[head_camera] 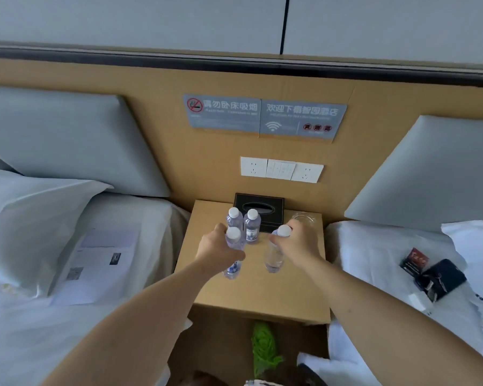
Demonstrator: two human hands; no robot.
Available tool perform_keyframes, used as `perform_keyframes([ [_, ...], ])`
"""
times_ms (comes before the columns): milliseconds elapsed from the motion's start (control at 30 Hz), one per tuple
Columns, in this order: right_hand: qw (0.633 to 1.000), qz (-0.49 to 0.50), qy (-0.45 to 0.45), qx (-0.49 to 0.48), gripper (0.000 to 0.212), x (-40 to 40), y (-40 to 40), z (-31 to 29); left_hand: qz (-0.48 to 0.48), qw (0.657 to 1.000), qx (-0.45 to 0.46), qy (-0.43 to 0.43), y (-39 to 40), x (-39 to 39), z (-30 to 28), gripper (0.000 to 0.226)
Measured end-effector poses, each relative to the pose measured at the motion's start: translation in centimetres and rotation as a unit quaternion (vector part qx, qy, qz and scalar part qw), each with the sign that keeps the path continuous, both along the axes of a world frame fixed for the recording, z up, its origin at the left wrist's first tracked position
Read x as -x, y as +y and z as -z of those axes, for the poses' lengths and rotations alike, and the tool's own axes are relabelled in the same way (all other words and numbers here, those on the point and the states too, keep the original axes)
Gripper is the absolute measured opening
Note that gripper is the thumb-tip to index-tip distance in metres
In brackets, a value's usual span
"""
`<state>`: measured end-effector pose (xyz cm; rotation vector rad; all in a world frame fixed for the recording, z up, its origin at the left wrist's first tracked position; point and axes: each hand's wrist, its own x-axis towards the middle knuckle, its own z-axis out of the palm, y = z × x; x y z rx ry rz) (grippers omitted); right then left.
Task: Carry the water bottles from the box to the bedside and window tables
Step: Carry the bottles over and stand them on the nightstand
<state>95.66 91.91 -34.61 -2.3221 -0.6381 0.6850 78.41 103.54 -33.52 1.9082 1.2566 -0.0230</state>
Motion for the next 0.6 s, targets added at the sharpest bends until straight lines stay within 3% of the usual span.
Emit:
perform_keyframes([
  [100, 0.999, -0.003, -0.004, 0.044, 0.042, -1.7, 1.9, 1.4, -0.001, 1.0, 0.007, 0.012, 1.3, -0.8, 1.8, 0.054],
  [233, 0.995, 0.016, -0.037, 0.096, 0.039, -3.1, 3.8, 3.5, 0.011, 0.999, 0.022, 0.03, 2.9, -1.7, 4.1, 0.05],
  [467, 0.982, 0.121, 0.051, 0.134, 0.035, -3.5, 7.8, 6.5, 0.047, 0.997, 0.045, 0.029, 5.7, -2.4, 8.3, 0.057],
  [600, 0.978, 0.137, 0.058, 0.144, 0.035, -4.0, 8.8, 8.0, 0.053, 0.997, 0.057, 0.022, 6.5, -2.6, 10.1, 0.057],
])
